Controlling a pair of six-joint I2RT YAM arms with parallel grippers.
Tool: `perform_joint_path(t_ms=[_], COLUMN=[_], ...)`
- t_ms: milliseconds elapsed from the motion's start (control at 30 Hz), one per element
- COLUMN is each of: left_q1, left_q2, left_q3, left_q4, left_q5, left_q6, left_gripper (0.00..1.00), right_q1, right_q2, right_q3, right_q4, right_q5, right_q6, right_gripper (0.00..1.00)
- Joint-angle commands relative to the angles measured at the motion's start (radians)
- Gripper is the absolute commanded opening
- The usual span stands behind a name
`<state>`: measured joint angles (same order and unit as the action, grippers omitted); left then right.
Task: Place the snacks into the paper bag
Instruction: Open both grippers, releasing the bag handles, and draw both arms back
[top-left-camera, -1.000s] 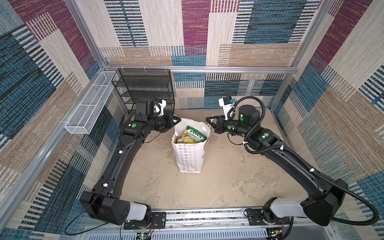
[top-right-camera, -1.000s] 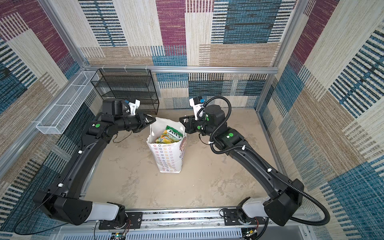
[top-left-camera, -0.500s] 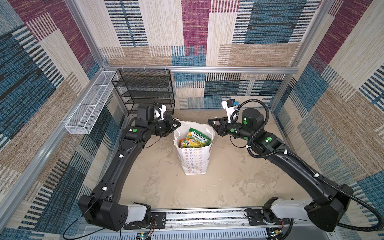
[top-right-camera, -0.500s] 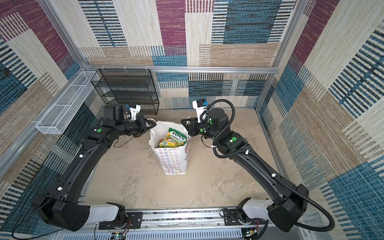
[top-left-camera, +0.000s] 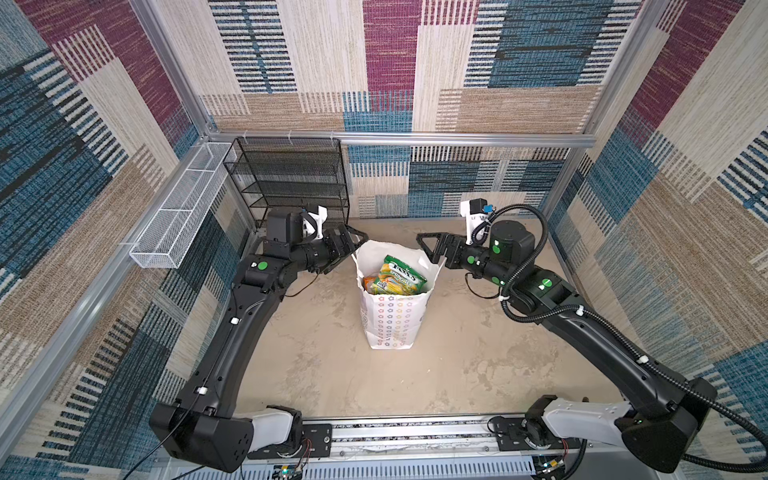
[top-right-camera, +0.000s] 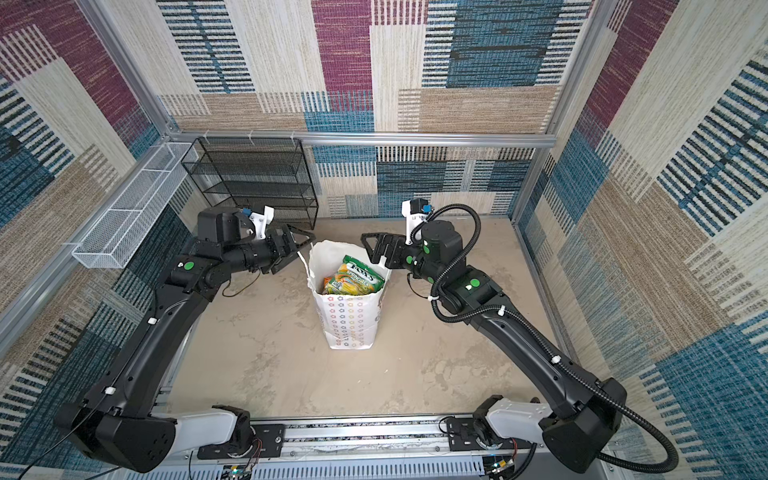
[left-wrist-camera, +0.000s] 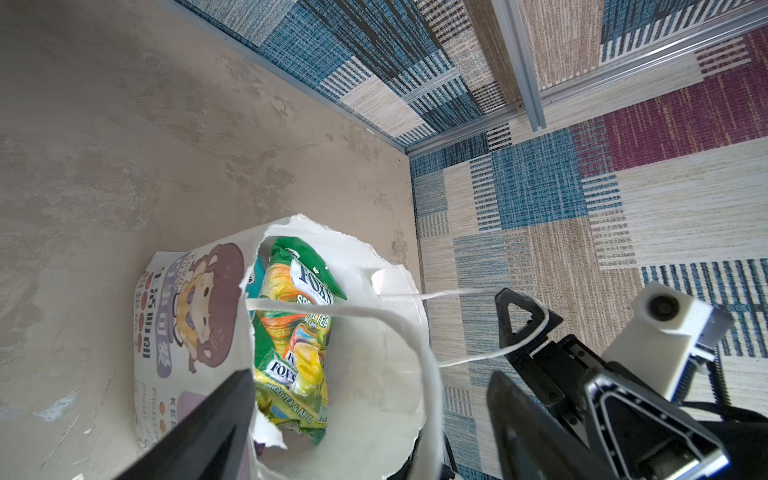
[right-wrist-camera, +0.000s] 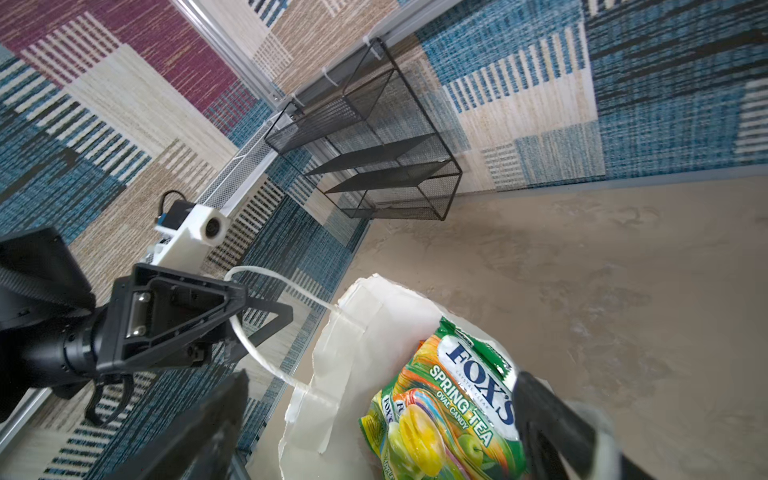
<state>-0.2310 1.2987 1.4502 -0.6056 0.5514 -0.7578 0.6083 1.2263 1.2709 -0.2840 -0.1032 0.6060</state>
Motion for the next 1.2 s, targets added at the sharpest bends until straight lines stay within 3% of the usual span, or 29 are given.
perform_joint_path(t_ms=[0, 167, 367, 500, 700, 800, 1000, 1167], left_q1=[0.005, 0.013, 0.023, 0.037, 0.043, 0.042, 0.038, 0.038], left_q2=[-0.011, -0.022, -0.032, -0.051, -0.163, -0.290, -0.620, -0.713], left_q3=[0.006, -0.001, -0.003, 0.025, 0.015, -0.082, -0.454, -0.625], left_q4=[-0.005, -0.010, -0.014, -0.030, -0.019, 0.027, 0.178, 0.164], left_q5=[-0.027, -0.034, -0.030, -0.016, -0.001, -0.056, -0.310, -0.600], left_q6=[0.016, 0.020, 0.018, 0.019, 0.033, 0.073, 0.128, 0.189], left_gripper=[0.99, 0.99, 0.99, 0.99, 0.99, 0.99, 0.99, 0.99], right_q1=[-0.005, -0.007, -0.006, -0.008, -0.008, -0.008, -0.009, -0.057], right_q2=[-0.033, -0.111, -0.183, -0.225, -0.316, -0.396, -0.504, -0.502], right_q3=[-0.039, -0.128, -0.140, -0.102, -0.050, -0.079, -0.270, -0.430], right_q4=[-0.010, 0.092, 0.079, 0.047, -0.101, -0.105, 0.061, 0.278], right_q5=[0.106, 0.053, 0.073, 0.093, 0.334, 0.477, 0.806, 0.848], right_q6=[0.149, 0.262, 0.273, 0.163, 0.012, -0.028, -0.193, -0.374], right_gripper=[1.00, 1.00, 1.00, 1.00, 1.00, 1.00, 1.00, 1.00])
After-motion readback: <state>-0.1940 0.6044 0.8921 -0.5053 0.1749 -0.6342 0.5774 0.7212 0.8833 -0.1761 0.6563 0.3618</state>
